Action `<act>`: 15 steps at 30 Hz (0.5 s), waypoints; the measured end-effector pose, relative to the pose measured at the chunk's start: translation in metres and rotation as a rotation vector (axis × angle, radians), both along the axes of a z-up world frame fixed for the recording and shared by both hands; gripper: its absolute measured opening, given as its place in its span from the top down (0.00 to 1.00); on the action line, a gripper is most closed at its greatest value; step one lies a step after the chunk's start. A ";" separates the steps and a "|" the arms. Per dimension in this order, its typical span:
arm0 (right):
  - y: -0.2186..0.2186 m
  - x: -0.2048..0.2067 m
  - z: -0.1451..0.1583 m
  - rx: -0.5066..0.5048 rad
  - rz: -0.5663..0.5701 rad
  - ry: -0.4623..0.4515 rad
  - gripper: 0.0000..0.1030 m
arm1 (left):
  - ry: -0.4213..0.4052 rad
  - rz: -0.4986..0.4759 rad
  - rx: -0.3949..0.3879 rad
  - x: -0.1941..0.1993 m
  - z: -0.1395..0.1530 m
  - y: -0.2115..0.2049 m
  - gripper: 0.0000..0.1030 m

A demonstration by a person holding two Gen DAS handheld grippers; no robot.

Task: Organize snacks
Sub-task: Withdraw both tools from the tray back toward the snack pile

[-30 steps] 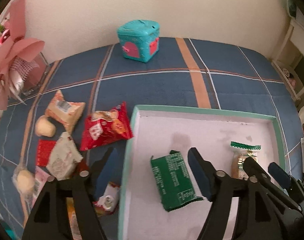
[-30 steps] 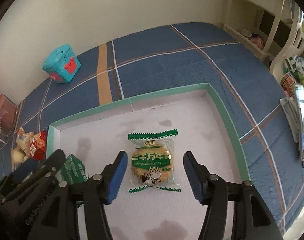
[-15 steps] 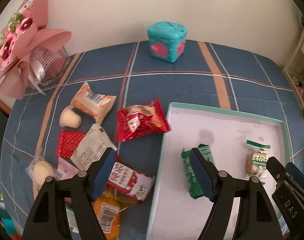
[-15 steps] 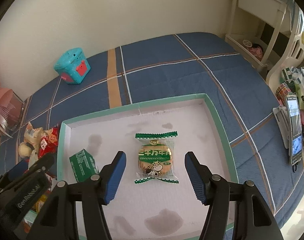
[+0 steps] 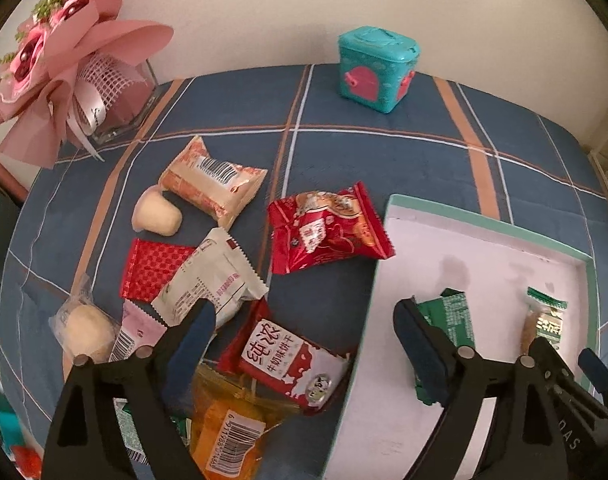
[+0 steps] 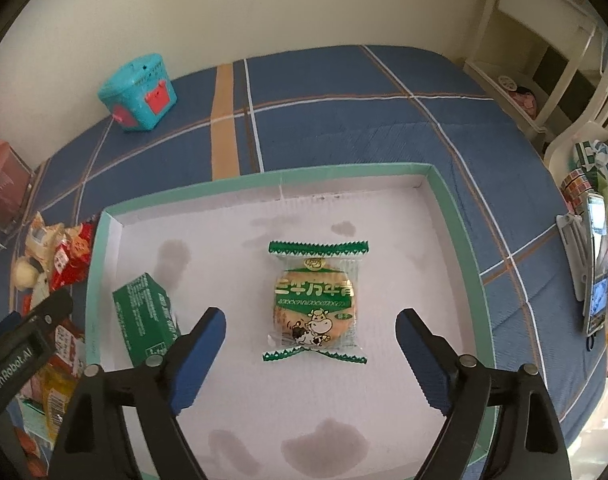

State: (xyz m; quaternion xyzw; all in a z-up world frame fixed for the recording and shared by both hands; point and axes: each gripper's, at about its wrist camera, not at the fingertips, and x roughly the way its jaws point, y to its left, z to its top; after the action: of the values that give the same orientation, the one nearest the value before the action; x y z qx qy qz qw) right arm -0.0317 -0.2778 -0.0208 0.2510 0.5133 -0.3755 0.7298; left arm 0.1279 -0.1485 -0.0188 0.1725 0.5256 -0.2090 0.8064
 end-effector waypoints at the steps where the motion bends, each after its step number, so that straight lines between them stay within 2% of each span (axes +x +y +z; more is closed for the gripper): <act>1: 0.000 0.001 -0.001 0.003 0.002 0.003 0.13 | -0.001 0.006 0.001 0.001 -0.001 0.001 0.09; 3: 0.001 0.002 -0.004 0.005 0.005 0.010 0.12 | -0.001 0.020 0.001 0.004 -0.003 0.005 0.09; 6: 0.000 0.003 -0.007 0.005 0.002 0.020 0.00 | 0.001 0.038 -0.006 0.007 -0.006 0.010 0.09; 15: 0.001 0.003 -0.008 0.015 0.002 0.016 0.00 | -0.007 0.068 -0.030 0.012 -0.007 0.025 0.06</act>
State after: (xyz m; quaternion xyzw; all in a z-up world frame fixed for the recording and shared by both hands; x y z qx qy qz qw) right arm -0.0283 -0.2765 -0.0286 0.2527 0.5223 -0.3730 0.7240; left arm 0.1398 -0.1238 -0.0259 0.1430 0.5252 -0.1890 0.8173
